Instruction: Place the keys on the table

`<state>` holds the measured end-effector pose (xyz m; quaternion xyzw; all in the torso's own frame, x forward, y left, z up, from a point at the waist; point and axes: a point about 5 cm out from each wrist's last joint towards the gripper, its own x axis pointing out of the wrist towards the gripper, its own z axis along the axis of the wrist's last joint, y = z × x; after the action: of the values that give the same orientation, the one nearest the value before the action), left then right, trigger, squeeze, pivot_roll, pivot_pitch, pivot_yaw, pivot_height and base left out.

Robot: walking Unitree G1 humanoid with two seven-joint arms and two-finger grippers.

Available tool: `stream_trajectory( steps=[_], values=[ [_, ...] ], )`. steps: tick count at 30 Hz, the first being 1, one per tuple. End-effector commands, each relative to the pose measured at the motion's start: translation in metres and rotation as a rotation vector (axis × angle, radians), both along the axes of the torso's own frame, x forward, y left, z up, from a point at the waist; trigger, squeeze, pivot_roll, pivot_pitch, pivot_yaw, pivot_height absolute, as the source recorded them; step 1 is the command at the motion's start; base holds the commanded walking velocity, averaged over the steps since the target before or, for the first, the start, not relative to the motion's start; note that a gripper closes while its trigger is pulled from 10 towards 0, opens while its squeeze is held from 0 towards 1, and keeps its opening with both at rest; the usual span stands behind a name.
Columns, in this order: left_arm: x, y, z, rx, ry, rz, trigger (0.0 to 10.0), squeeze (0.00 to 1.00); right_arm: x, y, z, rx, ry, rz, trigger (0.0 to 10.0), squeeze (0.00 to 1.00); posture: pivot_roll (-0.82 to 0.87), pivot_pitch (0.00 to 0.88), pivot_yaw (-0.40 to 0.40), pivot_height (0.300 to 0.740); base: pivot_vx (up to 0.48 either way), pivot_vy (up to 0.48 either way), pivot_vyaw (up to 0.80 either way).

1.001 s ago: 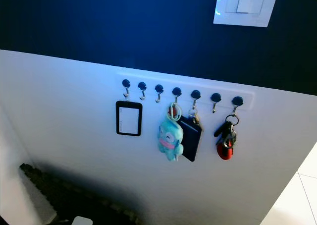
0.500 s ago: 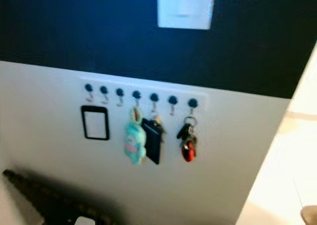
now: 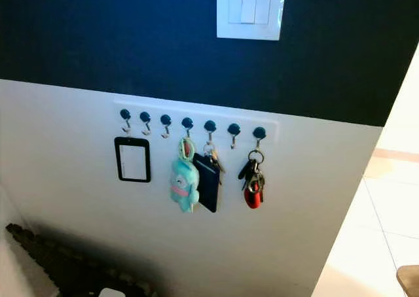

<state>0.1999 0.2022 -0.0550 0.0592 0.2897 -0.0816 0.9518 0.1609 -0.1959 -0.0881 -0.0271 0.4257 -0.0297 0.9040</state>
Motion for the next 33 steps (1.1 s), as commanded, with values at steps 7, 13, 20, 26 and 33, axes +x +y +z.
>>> stream_trajectory(
  steps=[7, 13, 20, 26, 33],
  values=[
    [-0.0020, 0.0044, -0.0009, 0.009, 0.015, -0.005, 10.0, 0.00, -0.0024, 0.0014, -0.0011, 0.004, 0.003, -0.003, 10.0, 0.00, 0.04, 0.017, 0.009, 0.740, -0.348, 0.000, 0.00],
    [-0.0013, 0.0044, -0.0006, 0.007, 0.015, -0.005, 10.0, 0.00, -0.0021, 0.0013, -0.0010, 0.003, 0.003, -0.002, 10.0, 0.00, 0.04, 0.018, 0.009, 0.740, -0.345, 0.000, 0.00],
    [-0.0006, 0.0038, -0.0012, 0.008, 0.027, -0.006, 10.0, 0.00, -0.0011, 0.0012, -0.0007, 0.004, 0.003, -0.002, 10.0, 0.00, 0.04, 0.018, 0.010, 0.740, -0.047, 0.000, 0.00],
    [0.0005, 0.0041, -0.0008, 0.009, 0.028, -0.011, 10.0, 0.00, 0.0001, 0.0014, -0.0002, 0.006, -0.001, -0.003, 10.0, 0.00, 0.04, 0.017, 0.014, 0.740, 0.000, 0.000, 0.00],
    [0.0028, 0.0066, 0.0007, 0.016, 0.030, -0.017, 10.0, 0.00, 0.0021, 0.0026, 0.0005, 0.011, -0.008, -0.005, 10.0, 0.00, 0.04, 0.017, 0.019, 0.740, 0.000, 0.000, 0.00]
  ],
)
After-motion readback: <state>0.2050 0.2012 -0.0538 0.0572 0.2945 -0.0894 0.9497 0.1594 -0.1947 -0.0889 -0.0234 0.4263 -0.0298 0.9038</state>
